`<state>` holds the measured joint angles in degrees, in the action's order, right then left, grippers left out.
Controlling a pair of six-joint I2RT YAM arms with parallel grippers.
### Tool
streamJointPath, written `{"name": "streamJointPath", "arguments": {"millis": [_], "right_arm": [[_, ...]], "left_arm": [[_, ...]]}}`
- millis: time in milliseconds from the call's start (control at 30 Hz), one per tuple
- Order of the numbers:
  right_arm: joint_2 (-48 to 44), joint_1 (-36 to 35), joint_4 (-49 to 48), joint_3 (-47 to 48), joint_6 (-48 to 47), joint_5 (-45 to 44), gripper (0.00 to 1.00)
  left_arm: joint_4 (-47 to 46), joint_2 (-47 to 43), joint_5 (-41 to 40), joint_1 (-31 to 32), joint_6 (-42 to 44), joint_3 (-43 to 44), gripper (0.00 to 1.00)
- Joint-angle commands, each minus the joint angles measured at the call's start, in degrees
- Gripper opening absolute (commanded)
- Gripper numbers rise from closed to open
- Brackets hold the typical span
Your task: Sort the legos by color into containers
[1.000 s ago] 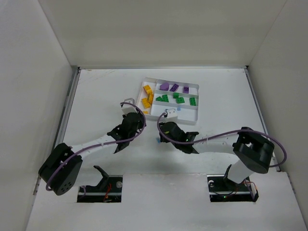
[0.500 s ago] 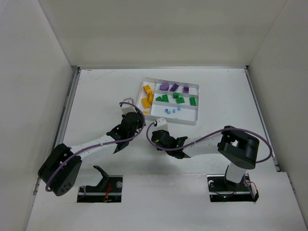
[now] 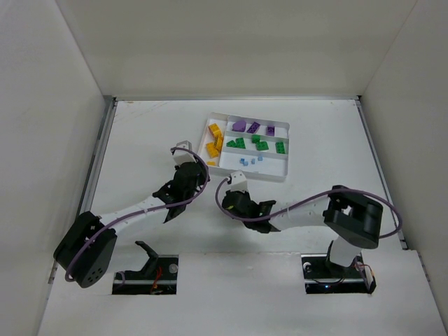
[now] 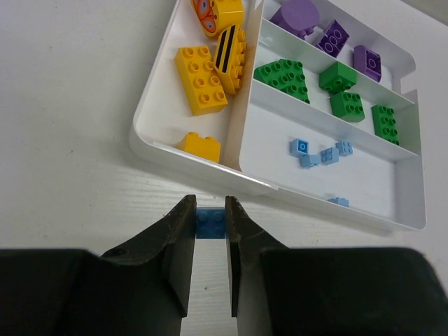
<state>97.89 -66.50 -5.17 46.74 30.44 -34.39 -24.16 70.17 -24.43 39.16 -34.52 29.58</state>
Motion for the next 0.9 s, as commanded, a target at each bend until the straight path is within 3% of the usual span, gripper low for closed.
{"name": "streamJointPath", "arguments": {"millis": [0,233,467,600,867], "right_arm": [[-6.47,-0.6,-1.16,-1.21,0.5,-1.56,0.18],[-11.31,7.2,-2.65,-1.74,-0.46,1.43,0.18],[-9.03,19.08,-4.77,2.47,-2.22,5.21,0.18],[-9.73,16.73,-5.2,2.04,-3.27,6.88,0.23],[-4.38,11.18,-6.34,1.15,-6.53,10.13,0.48]], "left_arm": [[-1.33,-0.48,-0.1,0.17,0.68,0.3,0.17],[-1.85,1.72,0.43,1.58,0.6,1.88,0.17],[-2.12,5.32,0.78,5.35,2.44,7.94,0.17],[-2.29,5.77,0.26,6.06,3.15,8.91,0.17],[-2.64,5.33,0.34,4.39,2.62,7.24,0.17]]}}
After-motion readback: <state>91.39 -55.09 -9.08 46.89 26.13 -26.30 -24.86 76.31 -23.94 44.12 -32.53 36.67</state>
